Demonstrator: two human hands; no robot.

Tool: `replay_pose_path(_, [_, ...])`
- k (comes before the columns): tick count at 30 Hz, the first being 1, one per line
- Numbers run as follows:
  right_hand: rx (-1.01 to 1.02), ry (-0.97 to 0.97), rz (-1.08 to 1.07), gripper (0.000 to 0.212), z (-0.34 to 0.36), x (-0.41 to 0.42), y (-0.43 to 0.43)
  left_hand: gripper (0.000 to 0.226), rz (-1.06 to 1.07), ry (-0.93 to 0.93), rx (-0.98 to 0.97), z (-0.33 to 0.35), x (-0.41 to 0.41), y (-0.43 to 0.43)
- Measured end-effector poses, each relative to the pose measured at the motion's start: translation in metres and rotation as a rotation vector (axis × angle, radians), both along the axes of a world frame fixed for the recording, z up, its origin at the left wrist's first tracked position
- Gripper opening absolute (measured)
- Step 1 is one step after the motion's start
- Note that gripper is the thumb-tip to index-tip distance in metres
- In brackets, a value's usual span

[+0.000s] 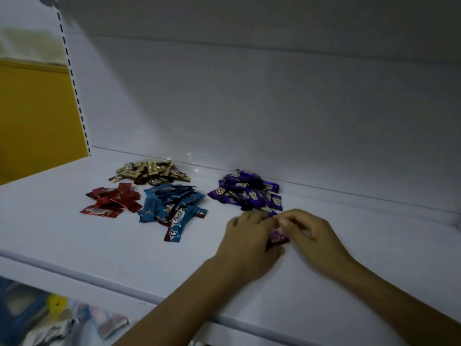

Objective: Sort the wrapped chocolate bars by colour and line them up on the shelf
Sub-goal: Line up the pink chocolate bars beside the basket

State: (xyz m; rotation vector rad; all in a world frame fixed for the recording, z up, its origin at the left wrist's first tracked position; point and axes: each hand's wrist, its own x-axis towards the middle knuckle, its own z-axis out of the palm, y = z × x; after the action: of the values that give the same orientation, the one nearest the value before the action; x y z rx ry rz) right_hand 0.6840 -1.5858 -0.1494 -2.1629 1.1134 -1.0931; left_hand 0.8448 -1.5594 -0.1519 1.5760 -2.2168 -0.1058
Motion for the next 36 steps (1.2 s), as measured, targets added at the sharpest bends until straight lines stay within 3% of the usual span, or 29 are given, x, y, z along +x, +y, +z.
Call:
replay_pose_path(3, [-0.04, -0.009, -0.054, 0.014, -0.003, -0.005, -0.002, 0.063, 0.164, -0.119, 0.083, -0.001, -0.001, -0.002])
replay_pose_path(6, [0.001, -0.007, -0.069, 0.014, -0.006, -0.009, -0.003, 0.056, 0.174, -0.235, 0.063, -0.002, -0.003, 0.001])
replay_pose_path(14, [-0.007, -0.054, -0.074, 0.012, -0.004, -0.01, 0.0, 0.044, -0.097, -0.519, -0.247, 0.01, 0.004, -0.024])
replay_pose_path(16, [-0.001, -0.095, -0.101, 0.011, -0.003, -0.011, 0.0, 0.044, -0.116, -0.506, -0.287, 0.012, 0.006, -0.031])
replay_pose_path(18, [0.015, -0.159, -0.136, 0.015, -0.001, -0.012, 0.0, 0.042, -0.131, -0.371, -0.274, 0.014, 0.009, -0.039])
replay_pose_path(22, [0.056, -0.275, -0.163, 0.022, 0.0, -0.014, 0.001, 0.028, -0.199, 0.103, -0.222, 0.019, 0.016, -0.045])
replay_pose_path(25, [0.067, -0.249, -0.13, 0.011, -0.003, -0.014, 0.001, 0.025, -0.091, 0.36, -0.21, 0.022, 0.023, -0.043])
replay_pose_path(30, [-0.032, 0.163, 0.041, 0.012, -0.001, -0.008, -0.004, 0.019, -0.014, 0.59, -0.144, 0.024, 0.04, -0.031])
replay_pose_path(33, [-0.09, 0.356, 0.12, 0.041, 0.001, 0.009, -0.01, 0.014, -0.006, 0.769, -0.064, 0.025, 0.048, -0.023])
replay_pose_path(36, [-0.186, 0.527, 0.195, 0.033, 0.006, 0.024, -0.015, 0.014, -0.008, 1.032, 0.079, 0.029, 0.052, -0.015])
